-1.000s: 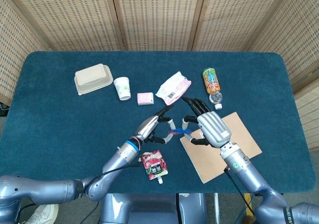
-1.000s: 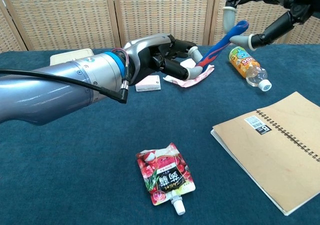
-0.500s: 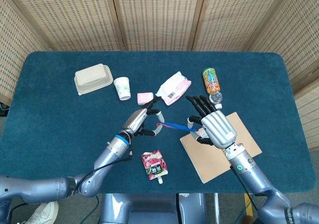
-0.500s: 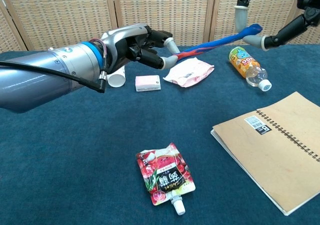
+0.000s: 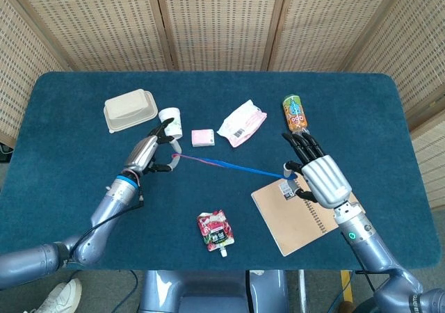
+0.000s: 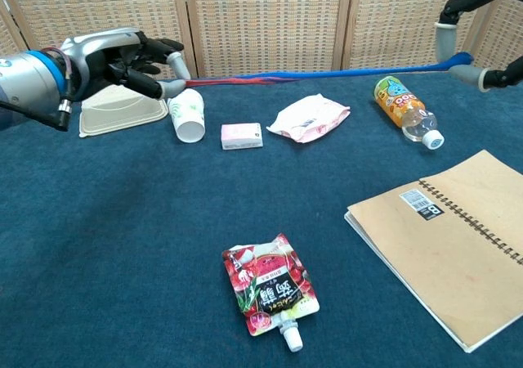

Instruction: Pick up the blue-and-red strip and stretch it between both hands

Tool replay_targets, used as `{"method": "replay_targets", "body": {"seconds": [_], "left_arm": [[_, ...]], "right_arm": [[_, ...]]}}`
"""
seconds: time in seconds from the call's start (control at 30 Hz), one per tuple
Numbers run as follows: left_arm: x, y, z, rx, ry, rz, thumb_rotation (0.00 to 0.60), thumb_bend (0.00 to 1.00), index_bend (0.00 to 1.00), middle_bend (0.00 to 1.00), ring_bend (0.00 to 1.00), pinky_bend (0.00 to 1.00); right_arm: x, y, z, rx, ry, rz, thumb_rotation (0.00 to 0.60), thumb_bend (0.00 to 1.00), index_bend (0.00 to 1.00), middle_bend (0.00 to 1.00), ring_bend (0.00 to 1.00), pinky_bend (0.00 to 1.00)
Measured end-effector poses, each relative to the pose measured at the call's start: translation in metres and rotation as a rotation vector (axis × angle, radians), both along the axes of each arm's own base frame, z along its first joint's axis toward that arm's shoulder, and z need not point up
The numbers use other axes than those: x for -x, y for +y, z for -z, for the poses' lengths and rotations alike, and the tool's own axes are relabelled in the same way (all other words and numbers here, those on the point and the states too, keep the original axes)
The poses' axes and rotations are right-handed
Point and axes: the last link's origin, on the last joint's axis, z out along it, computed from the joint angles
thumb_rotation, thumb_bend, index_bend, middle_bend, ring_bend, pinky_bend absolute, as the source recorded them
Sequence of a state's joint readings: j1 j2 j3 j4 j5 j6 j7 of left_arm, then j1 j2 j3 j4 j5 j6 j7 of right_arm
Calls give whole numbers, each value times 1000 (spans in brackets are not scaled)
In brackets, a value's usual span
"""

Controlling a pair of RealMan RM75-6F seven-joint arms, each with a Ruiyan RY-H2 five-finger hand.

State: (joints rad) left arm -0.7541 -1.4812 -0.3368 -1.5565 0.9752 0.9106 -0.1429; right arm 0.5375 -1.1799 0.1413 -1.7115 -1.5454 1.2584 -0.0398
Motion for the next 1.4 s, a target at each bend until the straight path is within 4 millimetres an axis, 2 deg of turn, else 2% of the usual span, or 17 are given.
{"method": "replay_targets", "body": {"seconds": [0.23,0.5,0.6,0.73,0.97,1.27,1.4], "left_arm": [[49,6,-46,-103,111,-46,600,470,783,0,0,0],[102,7,-102,-260,415,-34,600,470,783,0,0,0],[116,6,-125,-309,475,-52,600,470,783,0,0,0],[129,4,-151,-358,530,-69,600,471,783,0,0,0],[146,4,-175,-439,609,-85,600,470,786,0,0,0],[183,-1,-220,-466,600,-207,600,470,787,0,0,0],[194,-4,-232,-465,582,-237,600,470,787,0,0,0]], "right_arm": [[28,2,-8,36,53,28,600,689,822,54,0,0],[49,7,-21,91,151,2,600,689,822,54,0,0],[58,8,-28,118,199,0,600,689,822,54,0,0],[71,10,-33,130,224,21,600,689,822,54,0,0],[96,10,-43,165,279,62,600,689,823,54,0,0],[143,8,-76,231,309,179,600,688,822,55,0,0],[151,11,-88,241,264,201,600,687,822,54,0,0]]}}
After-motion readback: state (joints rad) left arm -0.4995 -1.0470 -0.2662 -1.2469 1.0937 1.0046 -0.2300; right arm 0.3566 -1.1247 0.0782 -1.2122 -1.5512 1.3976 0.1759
